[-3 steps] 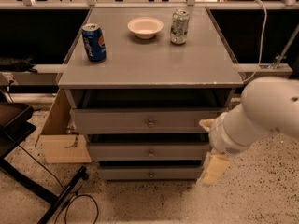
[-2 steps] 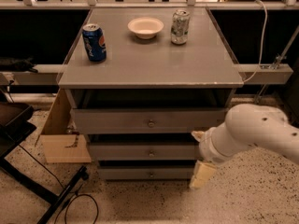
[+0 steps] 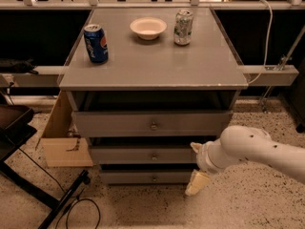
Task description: Open bottom drawer
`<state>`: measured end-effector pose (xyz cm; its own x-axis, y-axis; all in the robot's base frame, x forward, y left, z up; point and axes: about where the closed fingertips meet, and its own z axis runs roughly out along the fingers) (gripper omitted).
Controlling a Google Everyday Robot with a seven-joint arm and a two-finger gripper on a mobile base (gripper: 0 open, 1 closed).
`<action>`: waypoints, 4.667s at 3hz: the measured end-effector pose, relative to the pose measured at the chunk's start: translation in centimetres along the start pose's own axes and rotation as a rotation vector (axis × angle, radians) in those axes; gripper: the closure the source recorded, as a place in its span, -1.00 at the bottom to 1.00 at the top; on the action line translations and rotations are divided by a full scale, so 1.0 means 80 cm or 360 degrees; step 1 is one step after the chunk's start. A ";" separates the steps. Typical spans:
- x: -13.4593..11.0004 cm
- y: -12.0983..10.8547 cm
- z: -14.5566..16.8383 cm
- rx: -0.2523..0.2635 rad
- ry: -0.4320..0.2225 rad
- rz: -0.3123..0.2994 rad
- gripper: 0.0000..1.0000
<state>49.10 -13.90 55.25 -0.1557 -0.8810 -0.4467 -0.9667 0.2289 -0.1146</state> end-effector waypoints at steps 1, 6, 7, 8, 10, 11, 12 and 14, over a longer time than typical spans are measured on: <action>0.042 0.017 0.074 -0.0041 0.0120 0.0020 -1.00; 0.161 -0.041 0.308 -0.0023 0.0529 -0.0200 -1.00; 0.163 -0.053 0.332 -0.0002 0.0542 -0.0312 -1.00; 0.164 -0.066 0.346 0.0021 0.0540 -0.0358 -1.00; 0.191 -0.053 0.414 -0.0075 0.0520 -0.0286 -1.00; 0.210 -0.047 0.435 -0.0138 0.0538 -0.0250 -1.00; 0.209 -0.047 0.433 -0.0139 0.0539 -0.0251 -1.00; 0.171 -0.069 0.403 0.0009 0.0503 -0.0349 -1.00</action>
Offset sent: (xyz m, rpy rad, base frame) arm 0.0526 -0.0224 -0.2566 -0.2992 -0.0112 -0.0064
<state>58.86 -13.86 21.15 -0.0012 -0.9933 -0.1157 -0.9829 0.0225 -0.1825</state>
